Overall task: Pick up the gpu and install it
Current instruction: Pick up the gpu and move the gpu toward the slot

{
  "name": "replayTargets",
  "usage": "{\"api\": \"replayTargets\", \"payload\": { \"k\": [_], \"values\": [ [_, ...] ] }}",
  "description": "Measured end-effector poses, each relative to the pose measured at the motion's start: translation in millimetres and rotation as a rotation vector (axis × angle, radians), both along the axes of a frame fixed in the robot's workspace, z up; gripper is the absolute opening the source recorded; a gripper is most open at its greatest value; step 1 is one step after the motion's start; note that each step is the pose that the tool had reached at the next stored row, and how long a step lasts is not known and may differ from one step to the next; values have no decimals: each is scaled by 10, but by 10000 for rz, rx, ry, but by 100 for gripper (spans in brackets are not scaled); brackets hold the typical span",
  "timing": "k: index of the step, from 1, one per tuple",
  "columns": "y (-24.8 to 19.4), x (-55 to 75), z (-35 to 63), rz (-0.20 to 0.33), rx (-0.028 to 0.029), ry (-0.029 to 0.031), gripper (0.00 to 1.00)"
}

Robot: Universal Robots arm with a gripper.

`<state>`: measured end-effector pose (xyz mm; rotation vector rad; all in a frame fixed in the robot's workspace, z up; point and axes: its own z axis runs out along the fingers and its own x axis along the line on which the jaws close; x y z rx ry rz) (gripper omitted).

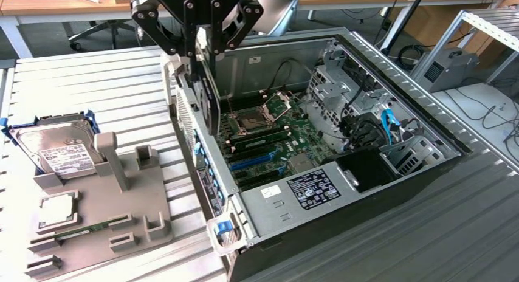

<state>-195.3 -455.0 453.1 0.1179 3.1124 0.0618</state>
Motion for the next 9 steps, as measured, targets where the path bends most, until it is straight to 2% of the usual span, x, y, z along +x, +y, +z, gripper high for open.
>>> {"api": "replayTargets", "payload": {
  "k": [7,9],
  "values": [
    [0,62,0,0,0,0,26],
    [0,124,0,0,0,0,26]
  ]
}}
